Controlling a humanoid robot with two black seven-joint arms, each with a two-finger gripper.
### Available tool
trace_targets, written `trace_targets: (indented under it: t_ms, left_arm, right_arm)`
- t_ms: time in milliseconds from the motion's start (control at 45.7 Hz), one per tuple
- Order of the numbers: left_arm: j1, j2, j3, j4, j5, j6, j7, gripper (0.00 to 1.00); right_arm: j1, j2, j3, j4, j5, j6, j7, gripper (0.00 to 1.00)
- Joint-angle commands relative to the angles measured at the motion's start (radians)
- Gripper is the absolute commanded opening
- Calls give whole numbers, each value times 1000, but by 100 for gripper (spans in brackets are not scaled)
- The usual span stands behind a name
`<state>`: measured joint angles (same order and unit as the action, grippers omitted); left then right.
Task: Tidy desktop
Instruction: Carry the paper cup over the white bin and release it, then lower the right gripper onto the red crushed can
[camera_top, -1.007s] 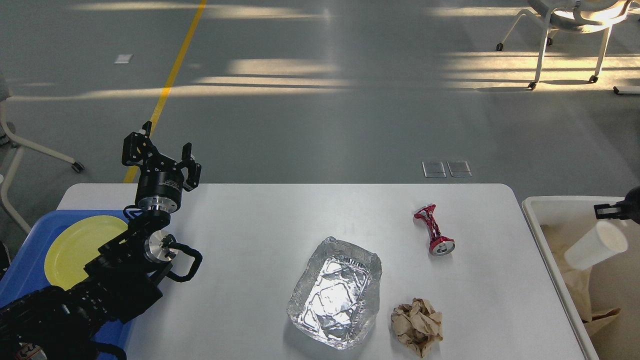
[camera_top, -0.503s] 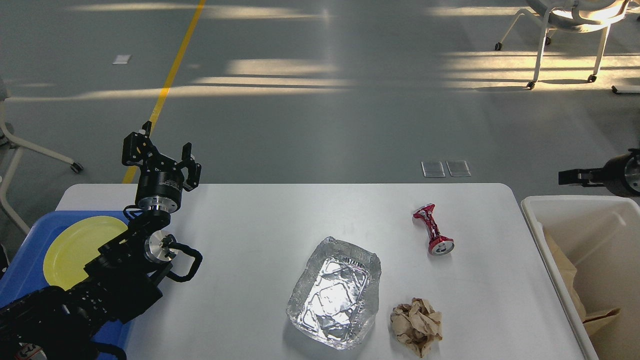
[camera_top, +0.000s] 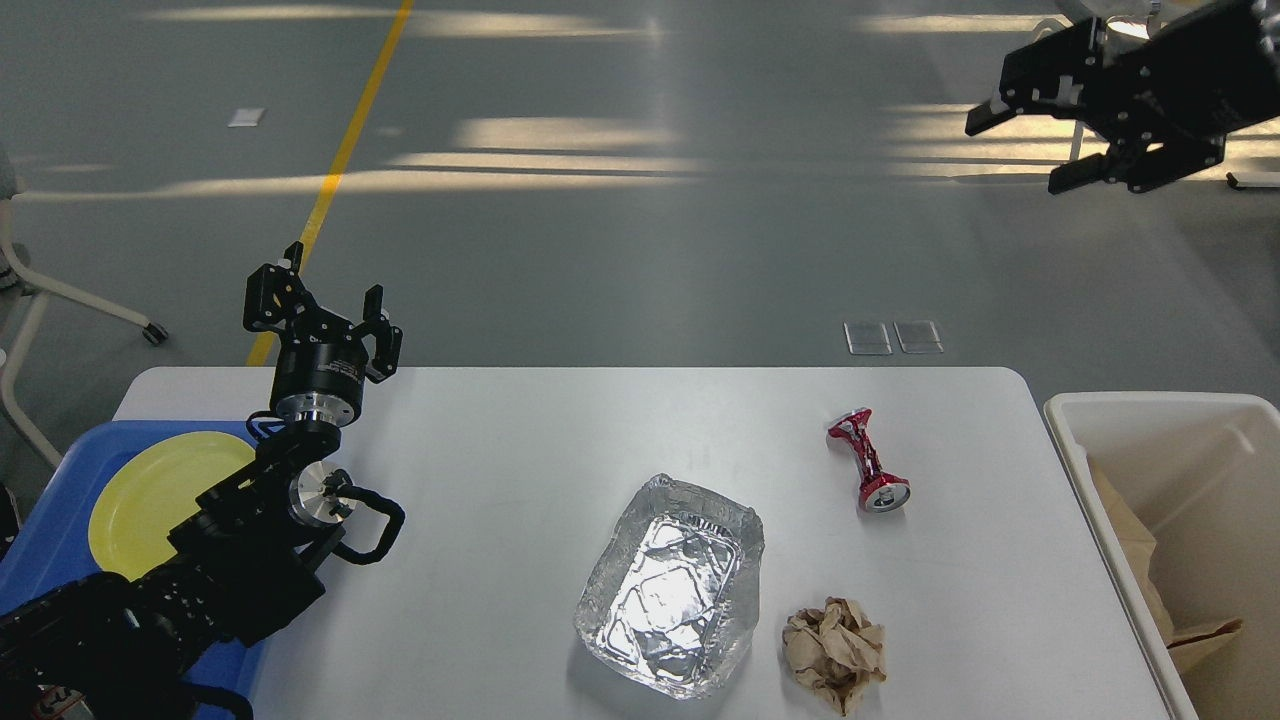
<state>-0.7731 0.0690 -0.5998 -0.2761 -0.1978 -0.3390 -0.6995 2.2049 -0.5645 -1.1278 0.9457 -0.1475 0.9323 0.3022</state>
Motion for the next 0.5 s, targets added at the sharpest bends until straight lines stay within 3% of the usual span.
trace_targets:
  t_ms: [0,285,482]
  left_arm:
    - [0,0,0,0,0,0,0,97]
    - [0,0,0,0,0,0,0,97]
    - [0,0,0,0,0,0,0,97]
  right_arm:
    - [199,11,11,79,-1,28,-2,100]
    - [360,86,115,102,2,28,-2,100]
    - [219,132,125,90,-9,28,-11,100]
